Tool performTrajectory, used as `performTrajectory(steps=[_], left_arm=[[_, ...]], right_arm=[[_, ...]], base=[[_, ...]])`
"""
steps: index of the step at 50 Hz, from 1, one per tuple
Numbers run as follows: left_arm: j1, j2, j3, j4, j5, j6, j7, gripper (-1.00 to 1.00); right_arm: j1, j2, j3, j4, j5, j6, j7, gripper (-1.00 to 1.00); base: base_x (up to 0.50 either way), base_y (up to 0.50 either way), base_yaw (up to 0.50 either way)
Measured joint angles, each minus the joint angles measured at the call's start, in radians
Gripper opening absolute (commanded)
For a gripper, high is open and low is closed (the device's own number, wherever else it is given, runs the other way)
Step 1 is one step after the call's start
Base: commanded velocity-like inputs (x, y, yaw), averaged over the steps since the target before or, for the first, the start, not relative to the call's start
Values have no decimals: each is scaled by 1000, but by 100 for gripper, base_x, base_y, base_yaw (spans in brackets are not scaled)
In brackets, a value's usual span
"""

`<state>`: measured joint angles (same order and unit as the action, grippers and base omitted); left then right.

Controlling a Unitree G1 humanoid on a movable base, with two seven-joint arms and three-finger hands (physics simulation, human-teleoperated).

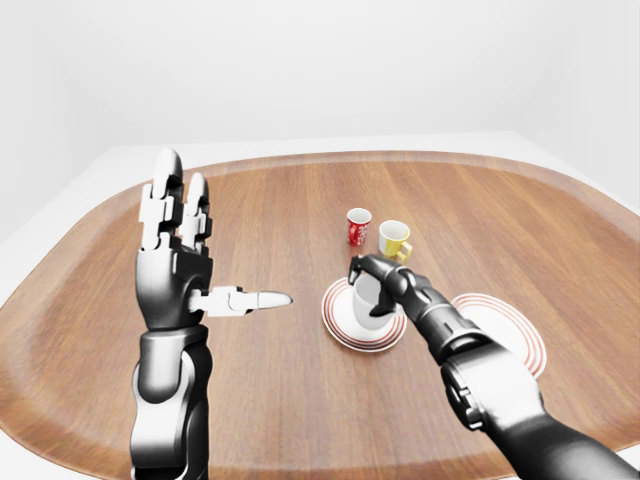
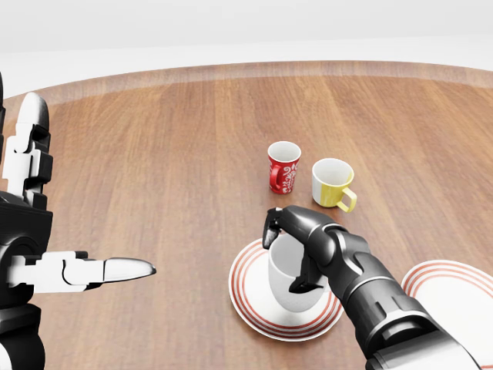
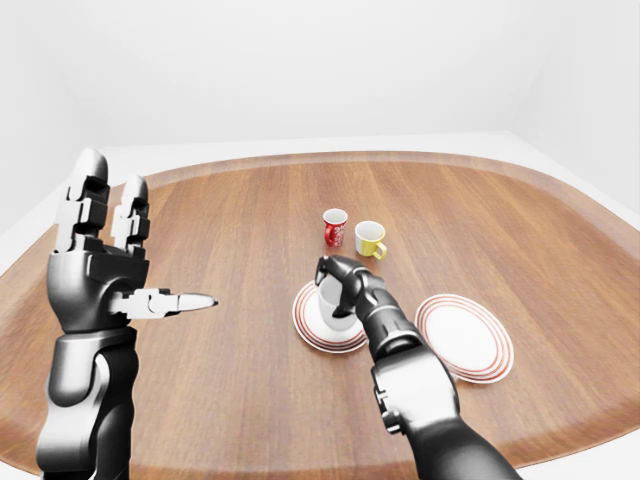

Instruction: Put the white mug on the left plate.

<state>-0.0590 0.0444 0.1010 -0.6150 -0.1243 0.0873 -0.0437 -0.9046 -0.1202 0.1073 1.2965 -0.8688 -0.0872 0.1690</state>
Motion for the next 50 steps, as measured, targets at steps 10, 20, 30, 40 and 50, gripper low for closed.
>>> performTrajectory(steps=[10,20,30,40,50], left_arm=[[0,0,0,1,0,0,0,97],[1,0,0,0,0,0,0,97],[2,0,0,-1,-1,0,-1,97],[2,0,1,0,0,0,-1,97],[1,1,3,5,0,0,-1,97]], right_arm=[[2,1,0,1,1,0,-1,-100],[4,-1,0,2,-2,0,-3,-88],[4,-3,-8,5,-56,0,-13,100],[8,-6,-16,8,-104,0,-16,100],[18,-10,-18,12,-125,0,-9,100]], base=[[0,0,0],[0,0,0],[0,0,0],[0,0,0],[0,0,0]])
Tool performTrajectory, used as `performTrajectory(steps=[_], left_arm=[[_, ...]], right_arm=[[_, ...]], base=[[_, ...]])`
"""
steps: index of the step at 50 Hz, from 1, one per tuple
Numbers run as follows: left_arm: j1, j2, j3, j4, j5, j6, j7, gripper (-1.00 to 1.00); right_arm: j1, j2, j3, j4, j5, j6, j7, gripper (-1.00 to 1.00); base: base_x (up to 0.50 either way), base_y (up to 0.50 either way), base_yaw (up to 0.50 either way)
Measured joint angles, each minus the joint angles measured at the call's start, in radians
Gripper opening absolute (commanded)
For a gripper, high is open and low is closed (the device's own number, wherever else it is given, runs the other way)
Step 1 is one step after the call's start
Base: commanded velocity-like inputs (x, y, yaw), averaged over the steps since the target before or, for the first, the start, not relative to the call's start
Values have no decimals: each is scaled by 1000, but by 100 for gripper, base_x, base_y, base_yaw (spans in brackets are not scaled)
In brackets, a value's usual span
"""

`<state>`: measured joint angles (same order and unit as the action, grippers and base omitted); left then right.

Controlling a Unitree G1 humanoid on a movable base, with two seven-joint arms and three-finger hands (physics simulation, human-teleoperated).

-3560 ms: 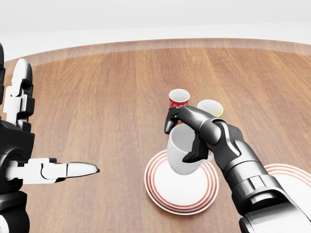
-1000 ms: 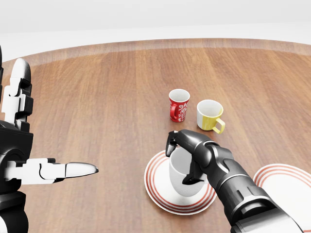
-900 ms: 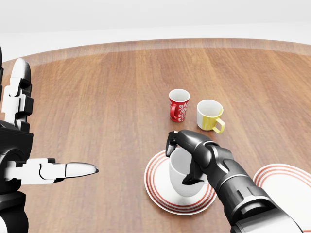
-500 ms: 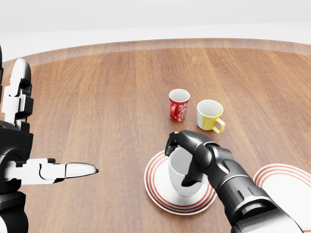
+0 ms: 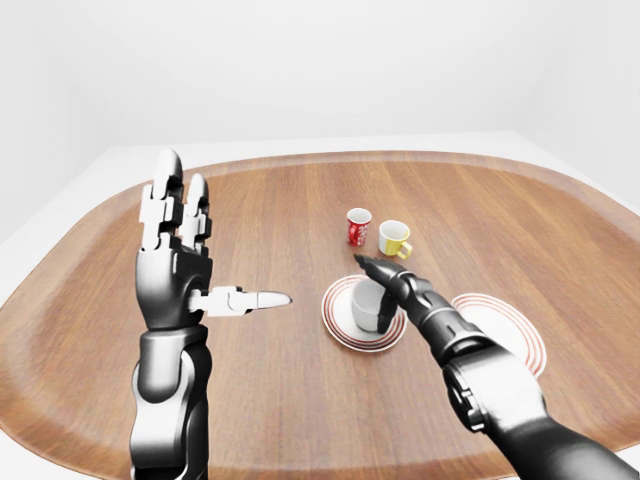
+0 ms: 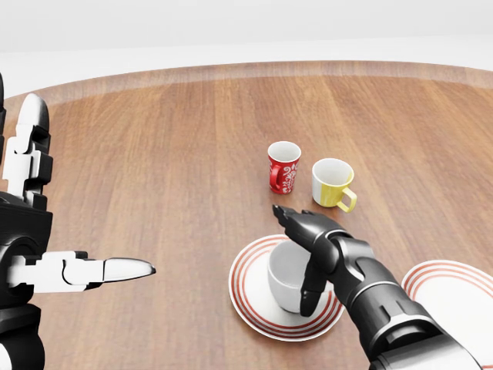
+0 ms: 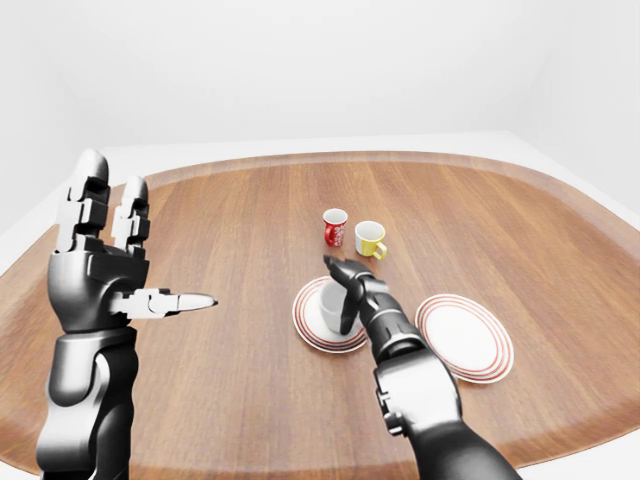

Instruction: Put the white mug on the left plate.

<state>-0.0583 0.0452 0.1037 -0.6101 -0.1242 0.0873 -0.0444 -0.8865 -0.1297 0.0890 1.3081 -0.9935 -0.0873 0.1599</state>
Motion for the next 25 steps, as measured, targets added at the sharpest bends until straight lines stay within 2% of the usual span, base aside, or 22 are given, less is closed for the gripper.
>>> performTrajectory(steps=[25], left_arm=[[-1,0,-1,2,1,0,0,97]], right_arm=[[0,-3,0,-4,-16,0,10,100]], base=[[0,0,0]])
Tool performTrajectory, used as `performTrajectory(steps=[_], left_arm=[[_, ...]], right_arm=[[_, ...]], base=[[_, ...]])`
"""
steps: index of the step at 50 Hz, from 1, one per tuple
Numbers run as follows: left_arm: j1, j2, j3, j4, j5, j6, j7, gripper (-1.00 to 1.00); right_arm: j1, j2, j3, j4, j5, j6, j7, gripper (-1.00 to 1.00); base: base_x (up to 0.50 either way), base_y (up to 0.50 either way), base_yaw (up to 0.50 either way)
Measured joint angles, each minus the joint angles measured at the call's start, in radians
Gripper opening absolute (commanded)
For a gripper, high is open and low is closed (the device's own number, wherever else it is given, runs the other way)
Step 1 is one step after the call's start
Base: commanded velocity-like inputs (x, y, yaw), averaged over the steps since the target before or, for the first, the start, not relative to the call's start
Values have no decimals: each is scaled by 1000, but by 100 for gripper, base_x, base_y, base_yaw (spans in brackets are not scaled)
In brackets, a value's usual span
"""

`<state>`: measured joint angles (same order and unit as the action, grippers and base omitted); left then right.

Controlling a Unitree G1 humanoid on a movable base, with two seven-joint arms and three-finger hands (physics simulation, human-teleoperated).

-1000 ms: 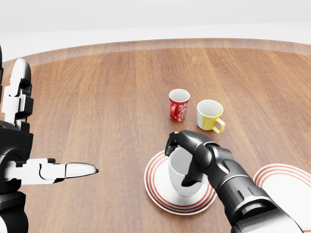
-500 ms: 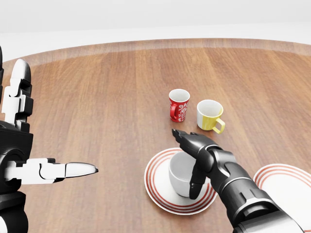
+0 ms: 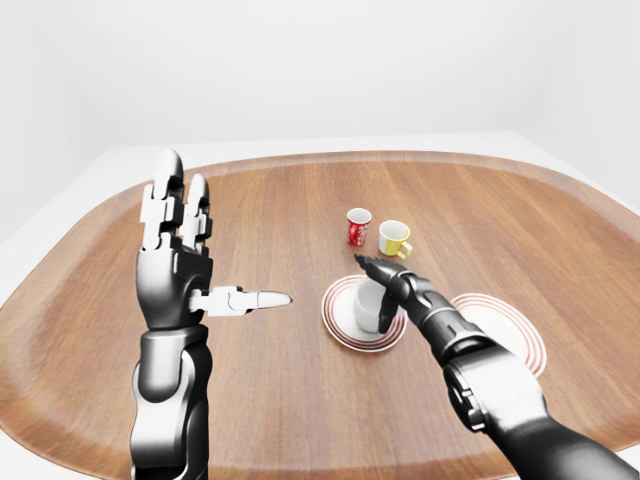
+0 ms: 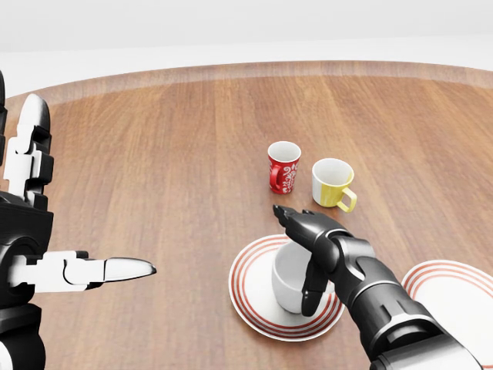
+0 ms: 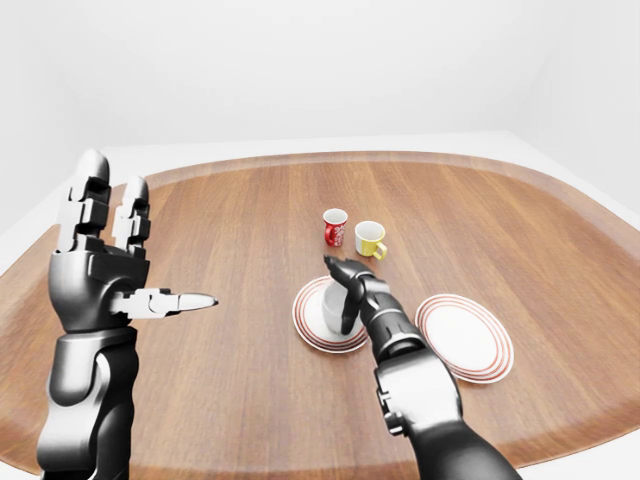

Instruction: Put the white mug on the left plate.

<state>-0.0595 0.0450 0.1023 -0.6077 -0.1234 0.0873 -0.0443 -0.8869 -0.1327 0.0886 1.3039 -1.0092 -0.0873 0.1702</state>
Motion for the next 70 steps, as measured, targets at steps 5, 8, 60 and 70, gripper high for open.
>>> performTrajectory(steps=[5,8,60,70], left_arm=[[0,0,0,0,0,0,0,97],[1,0,0,0,0,0,0,97],[-15,7,13,-5,-9,0,6,97],[-15,8,14,-9,-10,0,7,97]], right_arm=[[-2,0,1,-3,-1,0,0,100],[-3,-1,1,-5,-1,0,1,100],[134,43,-77,-776,598,175,462,100],[235,43,-77,-859,639,175,417,100]], base=[[0,0,0],[0,0,0],[0,0,0],[0,0,0]])
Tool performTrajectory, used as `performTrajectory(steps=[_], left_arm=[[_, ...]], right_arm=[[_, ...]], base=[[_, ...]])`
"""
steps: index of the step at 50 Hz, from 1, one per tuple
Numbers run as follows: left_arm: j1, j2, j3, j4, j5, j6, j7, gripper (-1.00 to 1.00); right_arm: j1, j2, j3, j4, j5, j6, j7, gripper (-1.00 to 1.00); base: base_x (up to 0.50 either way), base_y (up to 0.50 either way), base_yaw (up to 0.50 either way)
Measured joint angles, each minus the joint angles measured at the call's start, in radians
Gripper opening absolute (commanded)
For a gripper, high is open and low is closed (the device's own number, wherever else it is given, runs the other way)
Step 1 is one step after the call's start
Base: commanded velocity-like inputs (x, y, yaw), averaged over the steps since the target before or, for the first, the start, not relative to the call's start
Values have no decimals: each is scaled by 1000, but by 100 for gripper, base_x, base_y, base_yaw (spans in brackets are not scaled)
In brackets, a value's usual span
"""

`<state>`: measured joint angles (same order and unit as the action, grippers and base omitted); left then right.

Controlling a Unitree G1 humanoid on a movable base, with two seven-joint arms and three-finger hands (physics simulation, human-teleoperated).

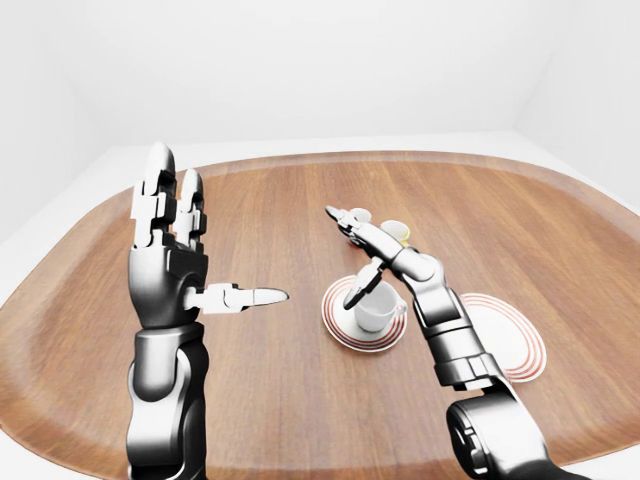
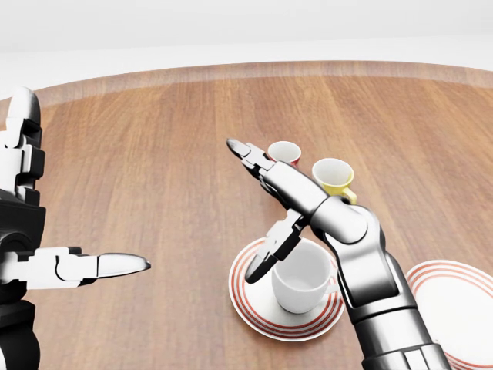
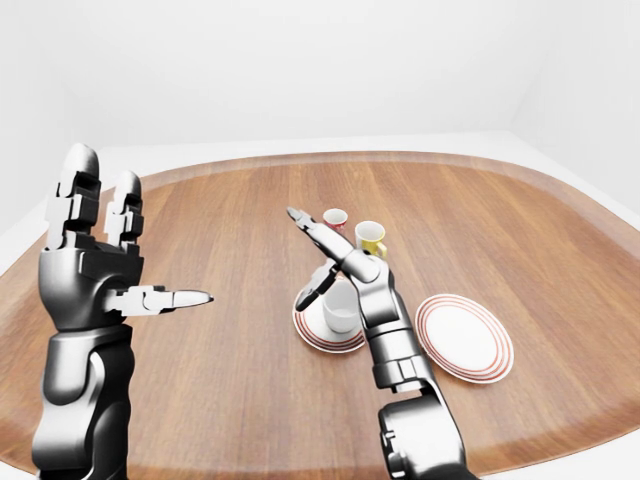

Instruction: Put the white mug on the left plate.

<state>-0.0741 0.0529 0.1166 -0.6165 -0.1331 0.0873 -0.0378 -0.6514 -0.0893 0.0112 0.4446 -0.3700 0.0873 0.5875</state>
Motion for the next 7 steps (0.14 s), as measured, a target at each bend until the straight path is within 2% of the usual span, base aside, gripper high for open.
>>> performTrajectory(steps=[7], left_arm=[[0,1,2,-4,-1,0,0,97]], right_arm=[[93,7,-2,-110,29,0,-30,100]], base=[[0,0,0]])
